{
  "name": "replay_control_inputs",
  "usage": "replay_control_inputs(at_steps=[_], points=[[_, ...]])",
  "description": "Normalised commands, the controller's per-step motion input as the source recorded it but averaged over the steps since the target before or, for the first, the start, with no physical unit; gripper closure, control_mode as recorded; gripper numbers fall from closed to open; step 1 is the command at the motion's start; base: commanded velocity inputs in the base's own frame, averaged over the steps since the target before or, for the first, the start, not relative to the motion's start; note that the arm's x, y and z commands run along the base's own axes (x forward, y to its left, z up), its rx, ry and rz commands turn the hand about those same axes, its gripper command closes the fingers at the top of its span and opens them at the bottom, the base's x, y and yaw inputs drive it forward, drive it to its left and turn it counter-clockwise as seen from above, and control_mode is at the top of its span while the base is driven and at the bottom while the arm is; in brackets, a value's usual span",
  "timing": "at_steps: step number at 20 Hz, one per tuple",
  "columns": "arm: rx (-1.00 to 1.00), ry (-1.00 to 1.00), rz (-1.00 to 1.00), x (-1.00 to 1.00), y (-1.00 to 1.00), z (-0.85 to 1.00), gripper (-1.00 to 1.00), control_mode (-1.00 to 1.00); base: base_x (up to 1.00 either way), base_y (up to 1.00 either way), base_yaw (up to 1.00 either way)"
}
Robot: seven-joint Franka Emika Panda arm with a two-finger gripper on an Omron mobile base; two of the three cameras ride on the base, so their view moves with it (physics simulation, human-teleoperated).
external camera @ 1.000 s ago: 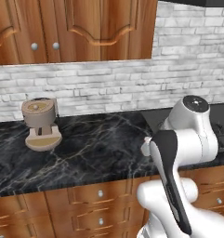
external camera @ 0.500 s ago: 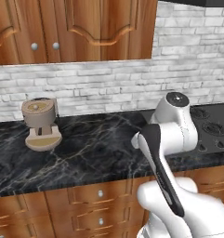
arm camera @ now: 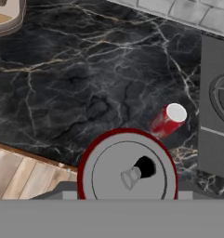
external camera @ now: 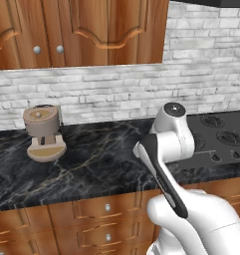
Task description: Four empty soda cans are scattered around the kitchen. Gather all the cans and cluster them next to the stove for recycling.
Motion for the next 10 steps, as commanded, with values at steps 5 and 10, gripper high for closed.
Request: replay_control_inputs(at_steps=[5, 10], points=[[0.00, 0.05, 0.00, 0.47, 0.00, -0.39, 1.00, -1.00, 0.00, 0.00, 0.00], [0.00, 0.01, 0.00, 0.15, 0.00, -0.04, 1.00, -1.00, 0.00, 0.00, 0.00]])
